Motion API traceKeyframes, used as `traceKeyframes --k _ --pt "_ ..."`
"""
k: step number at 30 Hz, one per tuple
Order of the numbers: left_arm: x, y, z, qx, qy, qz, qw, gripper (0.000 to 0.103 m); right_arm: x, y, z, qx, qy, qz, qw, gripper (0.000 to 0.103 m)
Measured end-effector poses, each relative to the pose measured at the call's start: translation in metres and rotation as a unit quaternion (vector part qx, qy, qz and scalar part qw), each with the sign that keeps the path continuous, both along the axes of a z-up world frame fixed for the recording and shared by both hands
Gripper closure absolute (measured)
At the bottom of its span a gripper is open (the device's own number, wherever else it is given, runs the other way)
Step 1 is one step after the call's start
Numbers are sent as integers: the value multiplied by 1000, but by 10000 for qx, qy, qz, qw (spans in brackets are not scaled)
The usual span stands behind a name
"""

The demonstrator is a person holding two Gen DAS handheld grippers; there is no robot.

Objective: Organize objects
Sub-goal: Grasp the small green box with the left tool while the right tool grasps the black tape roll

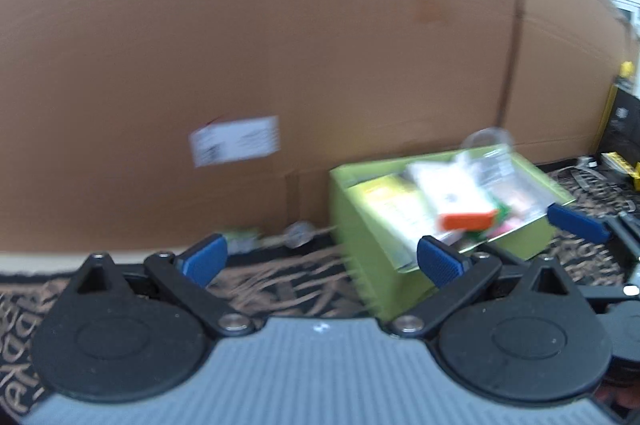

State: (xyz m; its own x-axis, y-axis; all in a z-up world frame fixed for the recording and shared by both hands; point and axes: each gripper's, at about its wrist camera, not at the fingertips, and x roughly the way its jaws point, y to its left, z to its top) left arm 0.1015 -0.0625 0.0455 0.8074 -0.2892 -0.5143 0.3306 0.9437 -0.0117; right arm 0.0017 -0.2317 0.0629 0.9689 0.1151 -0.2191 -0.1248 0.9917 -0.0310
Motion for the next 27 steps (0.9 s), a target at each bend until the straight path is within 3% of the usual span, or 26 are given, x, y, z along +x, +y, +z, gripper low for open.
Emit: traceKeyframes --k 3,8,12,18,23,27 --pt "7 35 -19 123 132 245 9995 0 1 32 -7 -168 97 473 9987 15" --pt "21 80 -41 -6 375 563 9977 0 16 84 -24 -429 363 880 9945 18" --pt "35 98 -46 -117 374 669 9970 0 40 118 -35 -810 640 868 9909 44" --pt "68 94 -56 -65 202 448 9988 0 85 139 -52 -869 1080 318 9898 53" --pt "103 76 -68 5 274 231 9994 0 116 139 -67 -869 1437 -22 9858 53" --pt "128 55 -75 58 244 0 9997 0 129 135 -69 -838 1419 -103 9863 53"
